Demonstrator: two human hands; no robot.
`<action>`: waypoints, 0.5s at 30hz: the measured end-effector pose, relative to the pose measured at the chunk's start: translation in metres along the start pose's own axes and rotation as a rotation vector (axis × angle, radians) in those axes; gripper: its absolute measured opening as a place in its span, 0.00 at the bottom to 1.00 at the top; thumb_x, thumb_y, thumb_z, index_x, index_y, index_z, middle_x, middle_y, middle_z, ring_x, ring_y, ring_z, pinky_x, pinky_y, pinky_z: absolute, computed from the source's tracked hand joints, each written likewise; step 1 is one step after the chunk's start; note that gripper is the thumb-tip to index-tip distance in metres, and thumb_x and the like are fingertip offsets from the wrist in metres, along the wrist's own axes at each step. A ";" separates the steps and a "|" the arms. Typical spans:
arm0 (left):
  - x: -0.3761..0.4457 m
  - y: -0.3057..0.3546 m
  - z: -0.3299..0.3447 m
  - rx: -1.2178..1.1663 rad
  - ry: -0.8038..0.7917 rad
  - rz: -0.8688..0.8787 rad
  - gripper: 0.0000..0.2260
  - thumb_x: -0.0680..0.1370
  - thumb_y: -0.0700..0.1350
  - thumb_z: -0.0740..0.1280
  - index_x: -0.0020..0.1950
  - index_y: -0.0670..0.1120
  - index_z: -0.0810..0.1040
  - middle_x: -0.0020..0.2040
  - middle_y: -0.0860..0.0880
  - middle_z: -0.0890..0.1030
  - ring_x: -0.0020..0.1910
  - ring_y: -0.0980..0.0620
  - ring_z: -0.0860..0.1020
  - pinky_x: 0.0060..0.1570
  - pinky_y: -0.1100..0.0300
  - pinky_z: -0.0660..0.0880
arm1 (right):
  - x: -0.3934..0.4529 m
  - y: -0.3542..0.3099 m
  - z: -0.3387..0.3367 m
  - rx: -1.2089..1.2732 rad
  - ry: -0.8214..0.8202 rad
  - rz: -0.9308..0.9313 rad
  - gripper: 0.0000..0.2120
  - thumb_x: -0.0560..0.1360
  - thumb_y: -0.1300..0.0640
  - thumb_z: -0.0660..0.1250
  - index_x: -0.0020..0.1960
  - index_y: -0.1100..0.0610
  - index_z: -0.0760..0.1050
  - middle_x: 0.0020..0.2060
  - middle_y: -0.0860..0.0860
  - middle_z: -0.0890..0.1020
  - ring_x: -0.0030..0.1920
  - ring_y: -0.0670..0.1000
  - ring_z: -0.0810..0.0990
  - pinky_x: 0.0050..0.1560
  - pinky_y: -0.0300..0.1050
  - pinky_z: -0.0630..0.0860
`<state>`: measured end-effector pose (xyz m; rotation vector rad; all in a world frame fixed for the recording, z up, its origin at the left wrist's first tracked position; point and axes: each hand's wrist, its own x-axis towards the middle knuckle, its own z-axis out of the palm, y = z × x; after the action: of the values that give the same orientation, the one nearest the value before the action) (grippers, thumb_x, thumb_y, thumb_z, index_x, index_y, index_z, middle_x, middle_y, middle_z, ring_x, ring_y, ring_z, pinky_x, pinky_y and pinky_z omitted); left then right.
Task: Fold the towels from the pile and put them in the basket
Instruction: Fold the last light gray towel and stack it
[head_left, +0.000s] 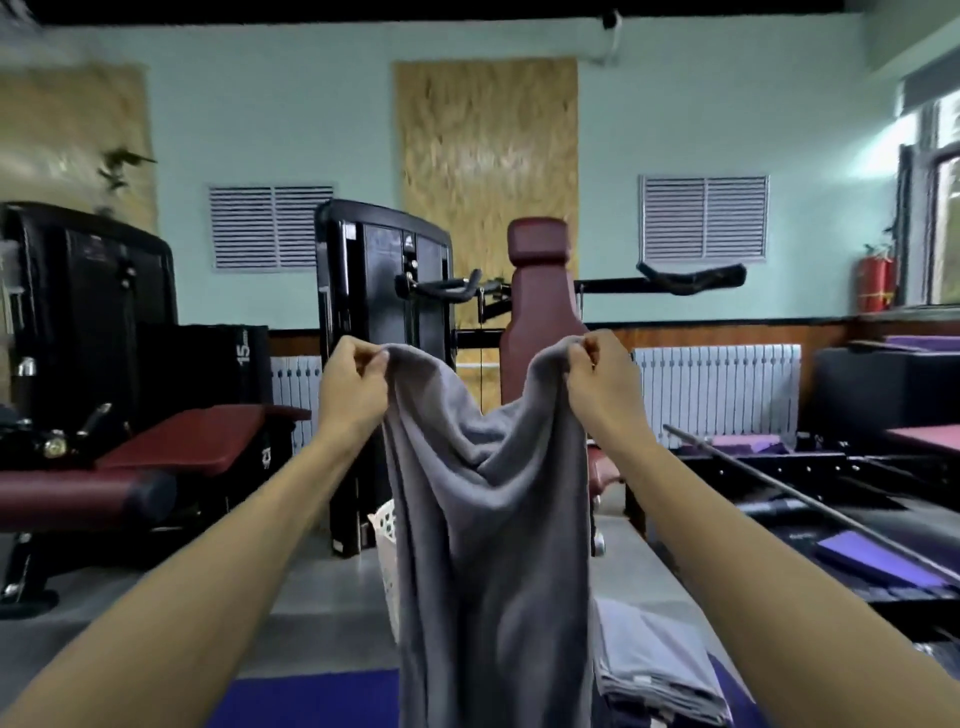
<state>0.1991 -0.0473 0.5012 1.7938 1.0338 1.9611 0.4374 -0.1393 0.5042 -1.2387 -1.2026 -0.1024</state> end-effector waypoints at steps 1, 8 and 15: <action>0.004 0.004 -0.004 -0.021 0.003 0.009 0.08 0.82 0.41 0.64 0.43 0.49 0.72 0.41 0.53 0.76 0.41 0.56 0.75 0.41 0.67 0.70 | 0.003 -0.005 0.000 0.026 0.022 -0.024 0.07 0.83 0.56 0.58 0.53 0.56 0.73 0.47 0.50 0.79 0.48 0.50 0.77 0.41 0.37 0.69; 0.023 0.006 0.004 -0.160 0.072 0.076 0.09 0.81 0.41 0.66 0.43 0.51 0.72 0.41 0.52 0.77 0.42 0.56 0.76 0.46 0.65 0.73 | 0.022 -0.018 0.020 0.129 0.088 -0.082 0.06 0.82 0.55 0.59 0.52 0.55 0.74 0.44 0.47 0.78 0.44 0.45 0.76 0.39 0.27 0.68; 0.035 -0.078 0.051 -0.084 -0.016 -0.111 0.08 0.81 0.39 0.64 0.43 0.50 0.73 0.42 0.49 0.79 0.47 0.48 0.80 0.52 0.55 0.78 | 0.055 0.066 0.074 0.121 -0.031 0.153 0.07 0.81 0.55 0.61 0.54 0.57 0.75 0.47 0.49 0.79 0.51 0.50 0.79 0.53 0.47 0.77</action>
<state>0.2214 0.0452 0.4732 1.6688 1.0086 1.8916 0.4562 -0.0289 0.4898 -1.2250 -1.1201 0.1010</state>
